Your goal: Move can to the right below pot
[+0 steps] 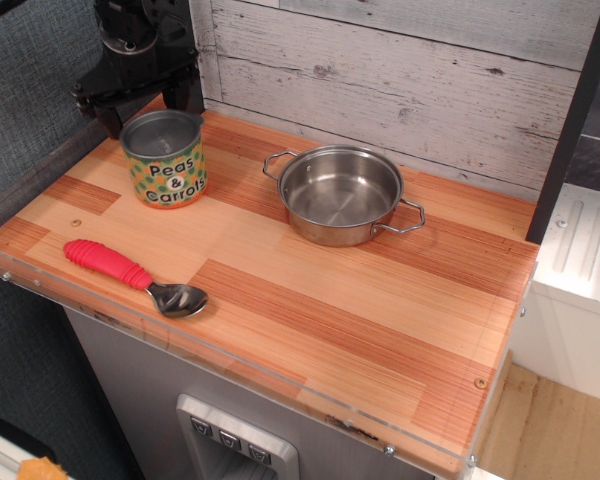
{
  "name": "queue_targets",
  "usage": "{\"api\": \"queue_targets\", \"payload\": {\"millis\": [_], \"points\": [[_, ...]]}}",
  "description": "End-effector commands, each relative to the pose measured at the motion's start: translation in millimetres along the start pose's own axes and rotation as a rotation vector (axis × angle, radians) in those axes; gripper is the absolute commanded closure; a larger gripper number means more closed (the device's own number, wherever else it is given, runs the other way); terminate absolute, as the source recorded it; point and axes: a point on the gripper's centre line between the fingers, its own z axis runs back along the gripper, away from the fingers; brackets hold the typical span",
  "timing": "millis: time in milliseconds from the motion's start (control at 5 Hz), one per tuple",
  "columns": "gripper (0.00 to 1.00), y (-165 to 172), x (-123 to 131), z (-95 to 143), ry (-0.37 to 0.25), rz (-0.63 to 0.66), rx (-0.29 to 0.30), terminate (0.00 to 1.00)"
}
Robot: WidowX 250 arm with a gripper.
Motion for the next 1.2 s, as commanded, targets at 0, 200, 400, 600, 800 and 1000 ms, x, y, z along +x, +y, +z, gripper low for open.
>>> {"api": "queue_targets", "payload": {"millis": [0, 200, 400, 600, 800, 1000], "points": [[0.00, -7, -6, 34, -0.026, 0.011, -0.024, 0.00], [0.00, -10, -16, 37, -0.016, 0.071, 0.000, 0.00], [0.00, -12, -29, 42, -0.020, 0.091, 0.014, 0.00], [0.00, -11, -39, 46, -0.019, 0.079, 0.008, 0.00], [0.00, -11, -48, 49, -0.019, 0.052, 0.005, 0.00], [0.00, -10, -56, 53, -0.019, 0.045, 0.007, 0.00]]}}
